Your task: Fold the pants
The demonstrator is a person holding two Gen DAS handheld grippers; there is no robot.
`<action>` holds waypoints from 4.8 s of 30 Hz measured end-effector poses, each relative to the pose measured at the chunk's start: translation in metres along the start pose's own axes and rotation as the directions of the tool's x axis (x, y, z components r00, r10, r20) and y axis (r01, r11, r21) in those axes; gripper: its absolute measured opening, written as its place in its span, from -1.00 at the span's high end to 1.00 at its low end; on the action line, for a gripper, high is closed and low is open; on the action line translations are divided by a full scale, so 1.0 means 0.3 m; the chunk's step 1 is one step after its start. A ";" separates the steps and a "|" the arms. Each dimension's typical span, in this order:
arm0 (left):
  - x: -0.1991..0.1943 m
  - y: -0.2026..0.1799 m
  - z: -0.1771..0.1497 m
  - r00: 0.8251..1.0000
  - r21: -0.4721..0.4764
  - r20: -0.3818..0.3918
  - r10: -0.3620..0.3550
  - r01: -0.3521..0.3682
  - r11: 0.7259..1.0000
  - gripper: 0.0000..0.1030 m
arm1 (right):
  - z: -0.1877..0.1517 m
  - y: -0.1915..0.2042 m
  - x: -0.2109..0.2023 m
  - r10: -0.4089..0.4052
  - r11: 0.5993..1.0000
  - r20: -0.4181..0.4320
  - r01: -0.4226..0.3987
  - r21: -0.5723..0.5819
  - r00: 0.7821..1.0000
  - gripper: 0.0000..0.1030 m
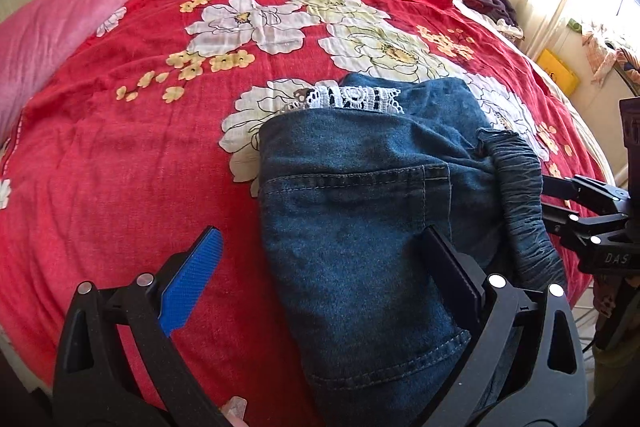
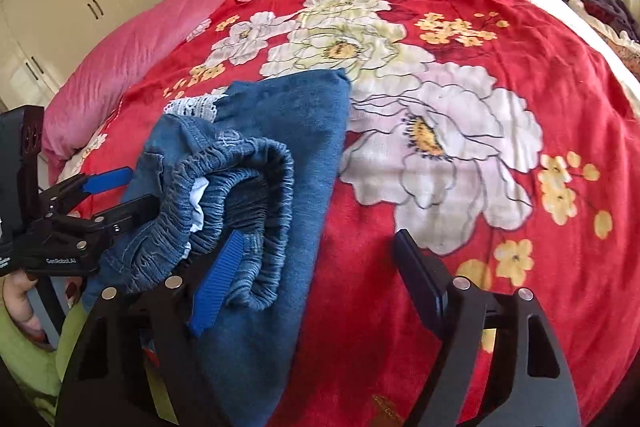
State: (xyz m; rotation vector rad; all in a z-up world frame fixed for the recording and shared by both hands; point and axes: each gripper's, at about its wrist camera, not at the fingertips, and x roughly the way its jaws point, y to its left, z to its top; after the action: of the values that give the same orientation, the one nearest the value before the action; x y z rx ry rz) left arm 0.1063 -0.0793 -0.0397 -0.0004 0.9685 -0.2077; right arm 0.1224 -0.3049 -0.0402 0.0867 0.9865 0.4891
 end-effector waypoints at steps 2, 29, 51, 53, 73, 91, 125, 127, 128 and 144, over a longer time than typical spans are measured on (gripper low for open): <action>0.011 0.002 0.002 1.000 -0.002 -0.004 -0.007 0.007 1.000 -0.80 | 0.005 0.009 0.013 0.005 1.000 -0.002 -0.005 -0.008 1.000 -0.48; -0.007 0.003 0.294 0.986 -0.004 0.166 -0.029 0.030 1.000 0.48 | 0.322 0.152 0.036 0.044 0.982 0.197 -0.007 -0.186 0.979 0.59; 0.143 0.083 0.248 0.995 -0.028 0.072 0.067 -0.065 0.998 -0.37 | 0.272 0.008 0.151 -0.158 0.985 0.093 0.163 -0.049 0.983 -0.37; 0.143 0.093 0.242 0.996 -0.040 0.067 0.060 -0.058 0.998 -0.43 | 0.271 0.008 0.147 -0.159 0.986 0.092 0.164 -0.042 0.983 -0.43; -0.157 0.074 0.156 0.979 -0.047 0.190 0.073 -0.065 0.997 -0.81 | 0.154 0.089 -0.200 -0.172 0.983 0.291 0.185 -0.017 0.941 -0.91; -0.262 0.064 -0.073 0.984 -0.073 0.157 0.090 -0.079 0.994 -0.81 | -0.079 0.148 -0.288 -0.183 0.980 0.241 0.196 -0.031 0.953 -0.91; -0.274 0.068 -0.131 0.985 -0.100 0.119 0.127 -0.116 0.988 -0.81 | -0.104 0.160 -0.296 -0.194 0.978 0.227 0.206 -0.029 0.954 -0.91; -0.274 0.068 -0.130 0.985 -0.102 0.115 0.127 -0.115 0.988 -0.81 | -0.104 0.163 -0.296 -0.197 0.977 0.225 0.209 -0.033 0.954 -0.91; -0.274 0.069 -0.131 0.985 -0.102 0.114 0.127 -0.116 0.988 -0.81 | -0.105 0.163 -0.299 -0.198 0.977 0.225 0.210 -0.033 0.954 -0.91; -0.284 0.073 -0.134 0.985 -0.113 0.114 0.128 -0.115 0.987 -0.81 | -0.105 0.178 -0.298 -0.201 0.975 0.221 0.216 -0.045 0.954 -0.91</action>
State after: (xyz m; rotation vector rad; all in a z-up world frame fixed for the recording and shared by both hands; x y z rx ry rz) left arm 0.0306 -0.0393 0.0051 -0.0508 0.8550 -0.0425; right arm 0.0373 -0.3009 0.0272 -0.0265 0.7556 0.3111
